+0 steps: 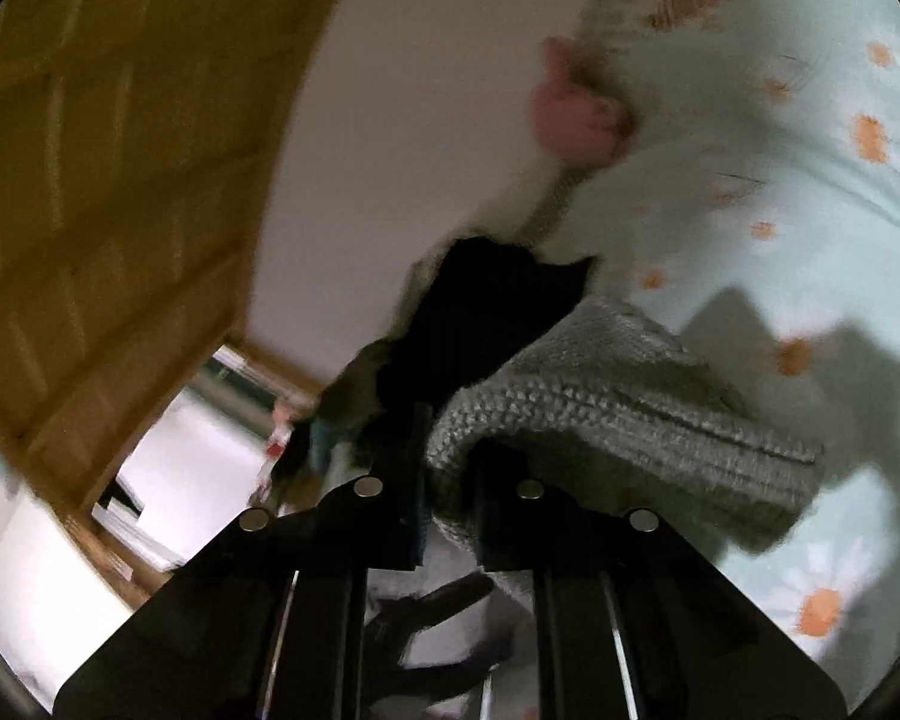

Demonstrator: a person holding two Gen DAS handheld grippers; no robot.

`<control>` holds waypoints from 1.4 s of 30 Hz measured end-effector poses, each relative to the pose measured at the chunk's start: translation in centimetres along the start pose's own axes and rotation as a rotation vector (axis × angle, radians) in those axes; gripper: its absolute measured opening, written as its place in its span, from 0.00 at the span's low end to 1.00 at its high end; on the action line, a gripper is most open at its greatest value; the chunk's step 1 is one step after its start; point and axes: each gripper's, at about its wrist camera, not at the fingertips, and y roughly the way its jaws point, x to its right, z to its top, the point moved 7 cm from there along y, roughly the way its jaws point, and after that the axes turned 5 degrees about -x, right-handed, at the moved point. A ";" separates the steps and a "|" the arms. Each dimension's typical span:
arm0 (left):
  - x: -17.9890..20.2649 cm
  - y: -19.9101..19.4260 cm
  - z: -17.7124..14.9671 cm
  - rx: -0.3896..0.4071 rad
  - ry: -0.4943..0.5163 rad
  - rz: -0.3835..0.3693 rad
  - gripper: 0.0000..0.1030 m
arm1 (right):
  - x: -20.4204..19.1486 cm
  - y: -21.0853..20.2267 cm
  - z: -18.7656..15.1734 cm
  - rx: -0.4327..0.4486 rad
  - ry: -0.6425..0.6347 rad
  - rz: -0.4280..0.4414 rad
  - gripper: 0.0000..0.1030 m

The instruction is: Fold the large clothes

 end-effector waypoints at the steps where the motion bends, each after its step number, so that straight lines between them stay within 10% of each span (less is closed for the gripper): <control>1: -0.2 -0.3 0.3 0.000 -0.003 0.002 0.72 | -1.0 0.1 -0.3 -0.014 -0.038 0.010 0.11; 3: -0.4 -1.4 0.7 -0.028 -0.014 -0.044 0.63 | -3.7 0.9 -1.1 -0.043 -0.198 -0.038 0.11; 9: -0.7 -10.3 2.6 0.040 0.063 -0.111 0.92 | -10.4 5.8 -7.7 -0.184 -0.577 -0.106 0.11; 15: -2.5 -20.3 3.0 0.139 0.241 -0.006 0.94 | -13.3 12.0 -19.7 -0.310 -0.955 -0.274 0.10; 20: -7.3 -18.9 2.5 -0.065 0.206 -0.020 0.94 | -13.8 15.8 -29.8 -0.295 -1.355 -0.456 0.10; 27: -9.6 -13.1 3.1 -0.368 0.288 0.063 0.94 | -13.6 16.6 -38.4 -0.322 -1.759 -0.493 0.10; 29: -9.5 -13.6 3.6 -0.370 0.278 0.075 0.48 | -13.8 16.8 -38.8 -0.317 -1.781 -0.502 0.10; 31: -9.5 -14.8 4.7 -0.351 0.258 0.054 0.25 | -14.5 17.1 -38.3 -0.283 -1.778 -0.527 0.10; 42: -10.9 -25.9 8.1 -0.172 0.350 -0.166 0.19 | -22.2 20.1 -40.2 -0.084 -1.873 -0.580 0.10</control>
